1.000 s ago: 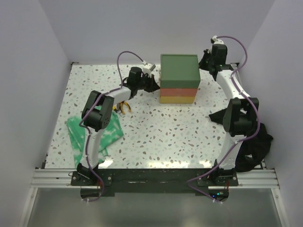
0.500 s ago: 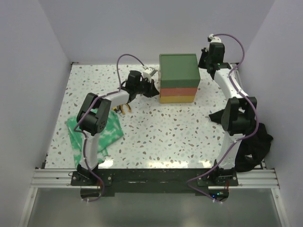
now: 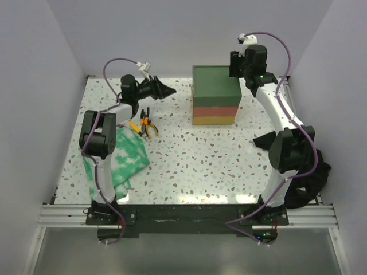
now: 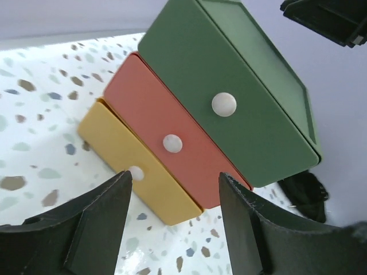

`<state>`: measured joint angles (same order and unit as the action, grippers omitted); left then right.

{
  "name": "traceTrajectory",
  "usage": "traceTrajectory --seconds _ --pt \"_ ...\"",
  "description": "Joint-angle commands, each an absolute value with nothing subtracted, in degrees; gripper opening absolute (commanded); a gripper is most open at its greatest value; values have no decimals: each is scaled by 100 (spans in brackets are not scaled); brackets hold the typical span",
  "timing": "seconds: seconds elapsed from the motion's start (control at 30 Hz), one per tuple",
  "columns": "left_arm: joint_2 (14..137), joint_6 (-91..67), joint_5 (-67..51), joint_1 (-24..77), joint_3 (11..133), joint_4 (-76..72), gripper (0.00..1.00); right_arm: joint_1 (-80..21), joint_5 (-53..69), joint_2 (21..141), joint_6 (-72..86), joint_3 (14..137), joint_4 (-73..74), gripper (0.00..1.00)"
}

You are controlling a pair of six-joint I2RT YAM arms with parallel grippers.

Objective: Sort the tools into containers

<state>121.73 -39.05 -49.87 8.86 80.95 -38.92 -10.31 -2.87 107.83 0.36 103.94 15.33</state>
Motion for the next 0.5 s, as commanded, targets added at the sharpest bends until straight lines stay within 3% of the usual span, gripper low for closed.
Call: traceTrajectory --seconds 0.0,0.37,0.47 --pt "12866 -5598 -5678 1055 8428 -5677 67 -1213 518 10678 -142 10713 1659 52" --pt "13754 -6442 -5151 1300 9070 -6082 68 -1248 756 11180 -44 11180 2505 49" --pt "13947 -6495 -5019 1406 9246 -6082 64 -1301 721 11232 106 11180 2575 49"
